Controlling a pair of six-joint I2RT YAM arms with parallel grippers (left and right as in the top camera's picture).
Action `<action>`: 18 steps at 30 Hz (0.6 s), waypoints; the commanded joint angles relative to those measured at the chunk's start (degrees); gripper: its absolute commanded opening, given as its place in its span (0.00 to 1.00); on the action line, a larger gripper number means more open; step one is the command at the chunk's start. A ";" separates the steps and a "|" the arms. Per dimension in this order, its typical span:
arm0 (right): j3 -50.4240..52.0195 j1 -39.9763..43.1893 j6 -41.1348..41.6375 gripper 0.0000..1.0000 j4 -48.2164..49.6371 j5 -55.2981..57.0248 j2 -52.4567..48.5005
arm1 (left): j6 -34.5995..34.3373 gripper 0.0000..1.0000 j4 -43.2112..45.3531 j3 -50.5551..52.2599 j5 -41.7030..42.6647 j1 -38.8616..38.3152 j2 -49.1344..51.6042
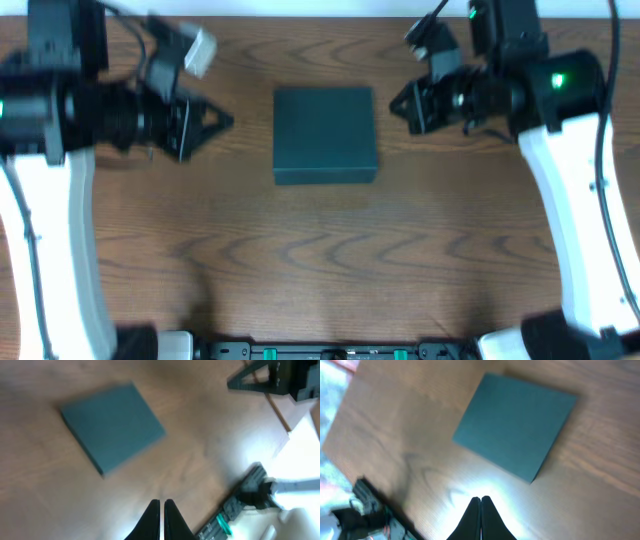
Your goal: Pack container
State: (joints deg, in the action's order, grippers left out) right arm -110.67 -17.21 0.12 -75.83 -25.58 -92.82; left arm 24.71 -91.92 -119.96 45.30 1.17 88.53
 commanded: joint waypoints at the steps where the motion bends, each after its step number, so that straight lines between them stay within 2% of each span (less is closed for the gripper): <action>1: 6.82 -3.72 -0.94 0.02 1.84 3.37 6.23 | 1.92 0.06 1.11 12.85 0.81 -0.09 -9.81; 3: 13.94 -5.29 0.59 0.01 4.79 3.37 11.08 | 1.90 0.06 4.22 21.88 0.81 -0.09 -16.68; 6: 32.11 -5.86 2.64 0.02 11.17 3.28 23.28 | 1.84 0.06 8.96 39.17 0.83 -0.09 -29.46; 8: 41.24 -5.86 3.91 0.02 14.27 3.28 29.81 | 1.40 0.06 10.27 47.15 0.83 -0.07 -35.23; 12: 60.87 -5.86 11.54 0.02 21.55 2.95 44.65 | -5.09 0.06 14.64 63.45 1.20 -0.09 -46.10; 18: 78.64 -5.86 20.31 0.02 27.34 0.17 60.81 | -9.99 0.06 22.67 82.44 11.37 -0.07 -57.92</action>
State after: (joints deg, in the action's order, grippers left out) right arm -36.82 -22.57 14.06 -49.84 -23.35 -36.88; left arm 18.33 -71.09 -43.24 50.43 1.06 34.57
